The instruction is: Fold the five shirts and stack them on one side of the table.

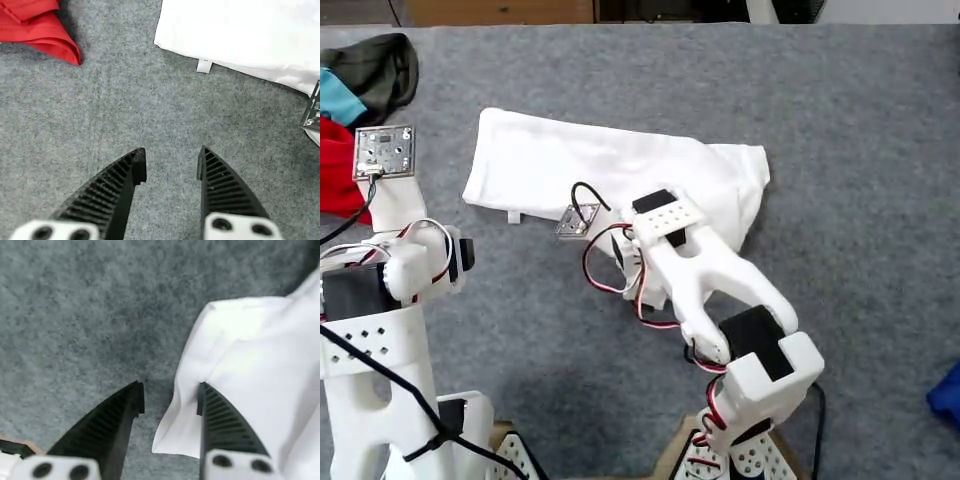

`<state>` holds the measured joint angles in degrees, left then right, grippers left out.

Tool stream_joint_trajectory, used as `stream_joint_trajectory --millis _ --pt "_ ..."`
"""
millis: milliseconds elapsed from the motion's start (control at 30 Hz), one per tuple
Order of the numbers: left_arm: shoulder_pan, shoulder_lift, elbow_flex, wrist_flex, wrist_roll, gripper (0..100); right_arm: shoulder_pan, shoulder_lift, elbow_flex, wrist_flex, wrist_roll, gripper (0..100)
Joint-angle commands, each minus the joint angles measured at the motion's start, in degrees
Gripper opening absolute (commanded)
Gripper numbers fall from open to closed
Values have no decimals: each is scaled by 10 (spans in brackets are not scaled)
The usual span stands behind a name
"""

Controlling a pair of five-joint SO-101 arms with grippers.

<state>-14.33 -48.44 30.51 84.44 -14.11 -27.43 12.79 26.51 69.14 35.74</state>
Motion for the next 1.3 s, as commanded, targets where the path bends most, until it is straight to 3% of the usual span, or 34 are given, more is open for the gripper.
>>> stream_joint_trajectory --millis 0,500,900,1267 --pt "-5 -9 -2 -4 -4 184 5 36 0 -5 -4 79" --pt "-5 -9 -2 -4 -4 184 68 31 -10 16 -28 8" --pt "-5 -9 -2 -4 -4 184 105 -29 -257 165 -38 8" --pt "-5 -9 -1 -4 -4 184 160 23 -387 156 34 8"
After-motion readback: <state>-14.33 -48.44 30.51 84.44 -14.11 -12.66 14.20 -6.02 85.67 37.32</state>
